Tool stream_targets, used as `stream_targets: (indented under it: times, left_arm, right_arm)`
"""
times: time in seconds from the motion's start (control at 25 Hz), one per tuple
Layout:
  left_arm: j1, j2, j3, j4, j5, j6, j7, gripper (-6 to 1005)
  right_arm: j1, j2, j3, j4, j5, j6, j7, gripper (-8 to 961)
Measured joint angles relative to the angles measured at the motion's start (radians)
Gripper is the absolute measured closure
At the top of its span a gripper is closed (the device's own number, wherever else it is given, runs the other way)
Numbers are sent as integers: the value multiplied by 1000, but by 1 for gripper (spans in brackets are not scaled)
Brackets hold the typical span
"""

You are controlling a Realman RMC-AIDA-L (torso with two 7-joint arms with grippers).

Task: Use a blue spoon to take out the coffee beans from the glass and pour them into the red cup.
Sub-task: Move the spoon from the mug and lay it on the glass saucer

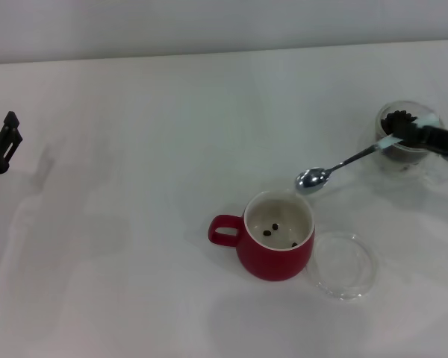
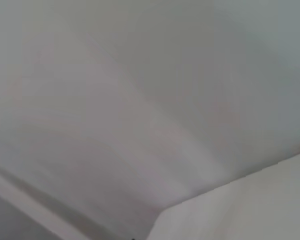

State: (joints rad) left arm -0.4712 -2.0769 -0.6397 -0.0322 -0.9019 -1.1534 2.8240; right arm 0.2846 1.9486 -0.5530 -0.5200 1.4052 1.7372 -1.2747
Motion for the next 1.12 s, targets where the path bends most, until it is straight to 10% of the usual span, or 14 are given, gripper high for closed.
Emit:
stream_targets:
  times: [0.72,1.12]
  left_arm:
    - [8,0,1,0,2,0,0,270]
    - [1,0,2,3,2,0,0,269]
  right_arm:
    - [-131,-97,60,-4,2,-8,41,808]
    - [-168,-74,60,-7,-86,-18,-80,808]
